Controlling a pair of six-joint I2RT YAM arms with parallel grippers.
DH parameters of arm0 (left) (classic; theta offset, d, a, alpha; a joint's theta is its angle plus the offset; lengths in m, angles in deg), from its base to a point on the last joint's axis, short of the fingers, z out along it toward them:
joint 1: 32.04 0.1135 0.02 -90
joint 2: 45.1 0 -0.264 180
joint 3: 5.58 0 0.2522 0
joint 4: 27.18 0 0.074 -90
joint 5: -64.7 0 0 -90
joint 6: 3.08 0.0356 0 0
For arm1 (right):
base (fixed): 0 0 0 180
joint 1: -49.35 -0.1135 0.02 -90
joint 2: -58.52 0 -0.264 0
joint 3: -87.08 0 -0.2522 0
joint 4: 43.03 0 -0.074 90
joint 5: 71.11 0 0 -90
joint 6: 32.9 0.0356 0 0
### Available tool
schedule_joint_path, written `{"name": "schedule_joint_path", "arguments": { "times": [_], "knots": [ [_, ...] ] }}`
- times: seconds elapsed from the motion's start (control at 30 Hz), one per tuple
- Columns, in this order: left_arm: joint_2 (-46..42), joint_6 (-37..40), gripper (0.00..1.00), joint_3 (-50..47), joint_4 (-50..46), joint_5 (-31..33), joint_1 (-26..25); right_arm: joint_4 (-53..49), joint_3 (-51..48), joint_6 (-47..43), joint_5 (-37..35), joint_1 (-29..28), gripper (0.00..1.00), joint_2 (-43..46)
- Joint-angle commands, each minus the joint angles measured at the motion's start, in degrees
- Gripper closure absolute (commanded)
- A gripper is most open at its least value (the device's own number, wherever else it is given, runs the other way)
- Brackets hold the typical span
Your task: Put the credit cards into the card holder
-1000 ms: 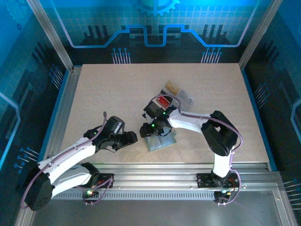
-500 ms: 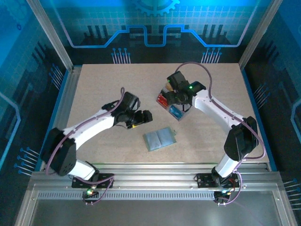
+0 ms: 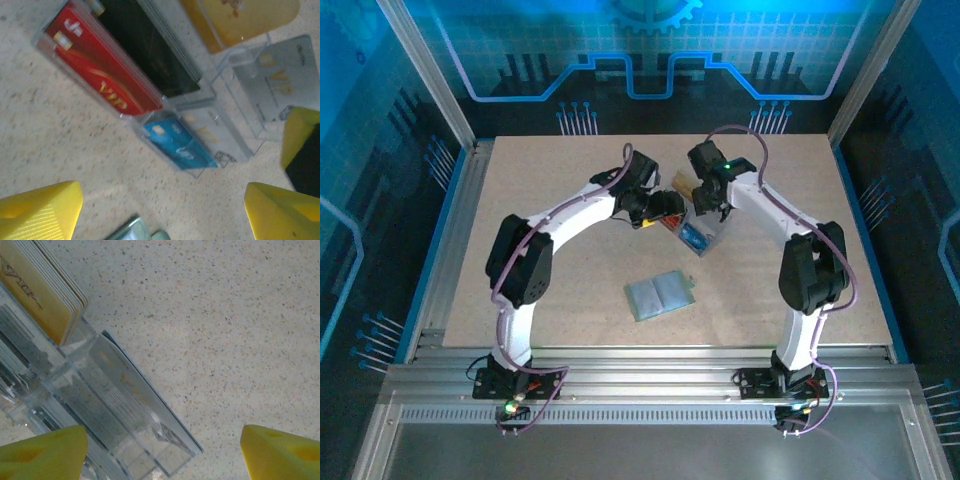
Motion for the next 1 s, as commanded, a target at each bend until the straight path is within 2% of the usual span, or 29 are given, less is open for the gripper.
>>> {"name": "schedule_joint_path", "arguments": {
  "times": [0.0,0.13,0.5,0.83,0.97],
  "knots": [
    [4.16,1.61,0.14,6.12,-4.48,-1.49,0.57,-0.49,3.12,-2.01,-1.43,0.83,0.21,-2.76],
    [6.83,1.77,0.14,9.16,-5.30,-0.44,0.57,-0.20,4.11,-3.10,-1.20,1.16,0.23,-4.30],
    [13.86,2.72,0.13,15.61,-8.29,-0.19,0.70,0.04,4.81,-4.62,-3.37,1.81,0.40,-5.08],
    [16.10,3.16,0.13,15.80,-9.00,0.70,0.95,-0.49,5.89,-5.71,-4.40,1.83,0.51,-4.55],
    [16.34,3.09,0.13,15.62,-8.87,0.53,1.13,-0.58,6.10,-6.49,-3.73,1.91,0.49,-4.54]
  ]
}}
